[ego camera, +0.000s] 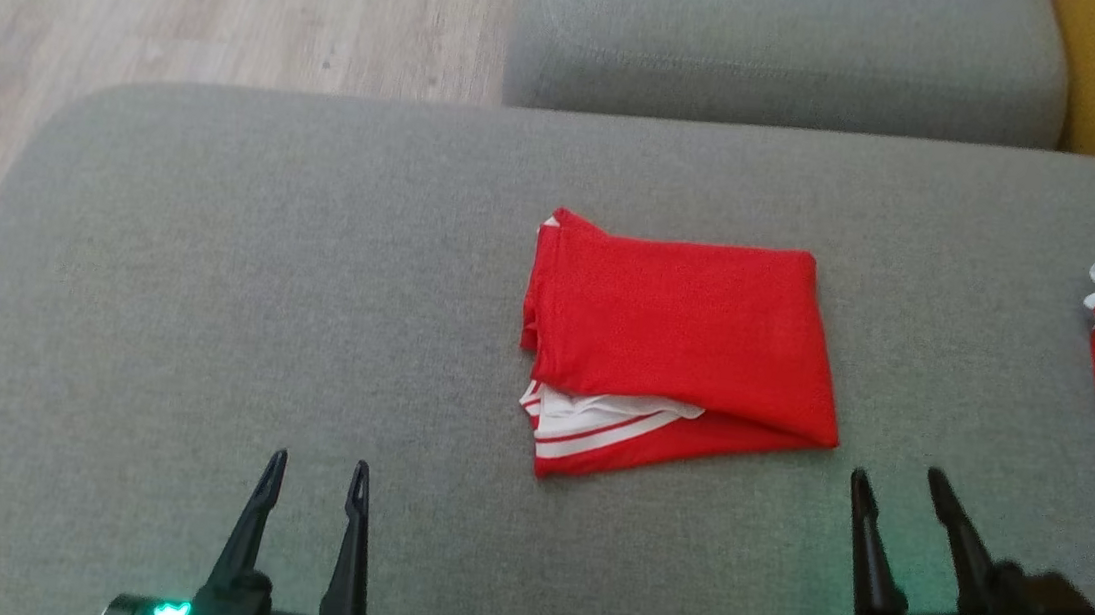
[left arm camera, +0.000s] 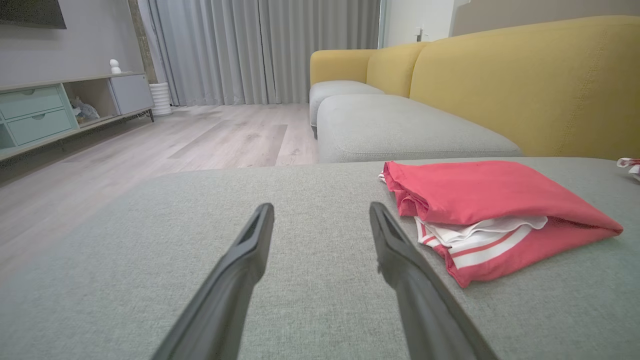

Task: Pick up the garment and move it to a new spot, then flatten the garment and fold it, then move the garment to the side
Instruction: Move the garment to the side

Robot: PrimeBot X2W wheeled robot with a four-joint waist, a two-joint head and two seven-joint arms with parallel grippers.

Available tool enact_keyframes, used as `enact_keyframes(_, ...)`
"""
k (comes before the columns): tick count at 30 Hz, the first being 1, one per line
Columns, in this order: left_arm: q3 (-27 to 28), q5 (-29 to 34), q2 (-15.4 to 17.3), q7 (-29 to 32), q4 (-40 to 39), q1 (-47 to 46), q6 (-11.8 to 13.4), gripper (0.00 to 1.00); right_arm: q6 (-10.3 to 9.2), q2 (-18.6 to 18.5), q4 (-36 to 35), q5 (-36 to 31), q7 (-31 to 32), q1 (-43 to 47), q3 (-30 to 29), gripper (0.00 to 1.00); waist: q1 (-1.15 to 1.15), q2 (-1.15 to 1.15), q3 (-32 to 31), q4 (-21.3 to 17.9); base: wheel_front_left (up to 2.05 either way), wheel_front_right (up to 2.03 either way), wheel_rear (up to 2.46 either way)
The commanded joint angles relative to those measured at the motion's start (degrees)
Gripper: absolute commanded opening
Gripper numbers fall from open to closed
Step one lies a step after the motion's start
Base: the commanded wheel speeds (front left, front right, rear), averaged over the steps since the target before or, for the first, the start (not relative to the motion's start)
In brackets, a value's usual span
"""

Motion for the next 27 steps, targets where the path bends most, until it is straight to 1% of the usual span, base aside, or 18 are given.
enact_keyframes(1, 1.4, -0.4, -0.4, -0.3, -2.0, -3.5, 0.0, 1.00, -0.05, -1.4, -0.3, 1.2, -0.6, -5.2, 1.5, 1.00, 0.00, 0.00, 1.6, 0.1, 0.00, 0.00, 0.00)
enact_keyframes(5, 0.6, 0.3, -0.4, -0.3, -2.7, -4.9, 0.3, 1.00, -0.05, -3.5, 4.3, 2.5, -0.6, -11.0, 2.3, 1.00, 0.00, 0.00, 4.5, 0.3, 0.00, 0.00, 0.00)
enact_keyframes(9, -0.2, 1.2, -0.4, -0.3, -3.3, -6.6, 0.8, 1.00, -0.05, -4.7, 12.3, 4.6, 0.1, -18.5, 1.6, 1.00, 0.00, 0.00, 7.6, 0.4, 0.00, 0.00, 0.00)
enact_keyframes(12, -0.9, 1.6, -0.4, -0.3, -3.4, -8.0, 1.2, 1.00, -0.05, -5.1, 18.0, 6.1, 2.3, -24.6, 1.3, 1.00, 0.00, 0.00, 9.7, 0.7, 0.00, 0.00, 0.00)
enact_keyframes(15, -1.9, 1.7, -0.4, -0.3, -3.3, -9.2, 1.5, 1.00, -0.05, -5.5, 22.8, 7.4, 5.0, -29.6, 2.3, 1.00, 0.00, 0.00, 11.3, 1.1, 0.00, 0.00, 0.00)
enact_keyframes(18, -2.7, 1.6, -0.4, -0.3, -3.1, -10.2, 1.8, 1.00, -0.05, -5.3, 27.4, 9.5, 7.9, -32.8, 4.6, 1.00, 0.00, 0.00, 12.4, 1.5, 0.00, 0.00, 0.00)
enact_keyframes(21, -3.1, 1.4, -0.4, -0.3, -2.9, -11.0, 2.2, 1.00, -0.05, -4.5, 31.3, 13.6, 12.3, -34.5, 7.9, 1.00, 0.00, 0.00, 13.4, 1.6, 0.00, 0.00, 0.00)
enact_keyframes(22, -3.3, 1.2, -0.4, -0.3, -3.0, -11.2, 2.2, 1.00, -0.05, -4.5, 32.2, 14.9, 13.6, -35.0, 8.7, 0.90, 0.00, 0.00, 13.7, 1.6, 0.00, 0.00, 0.00)
enact_keyframes(23, -3.4, 0.9, -0.4, -0.3, -3.1, -11.5, 2.2, 1.00, -0.05, -4.8, 32.6, 15.8, 14.1, -35.5, 9.6, 0.41, 0.00, 0.00, 14.0, 1.5, 0.00, 0.00, 0.00)
enact_keyframes(24, -3.4, 0.8, -0.4, -0.3, -3.3, -11.7, 2.2, 1.00, -0.05, -5.2, 32.7, 16.5, 14.0, -36.0, 10.3, 0.00, 0.00, 0.00, 14.4, 1.3, 0.00, 0.00, 0.00)
enact_keyframes(27, -3.4, 0.4, -0.4, -0.3, -4.0, -12.3, 2.7, 1.00, -0.05, -7.0, 32.1, 18.4, 12.6, -37.1, 11.5, 0.00, 0.00, 0.00, 15.7, 0.3, 0.00, 0.00, 0.00)
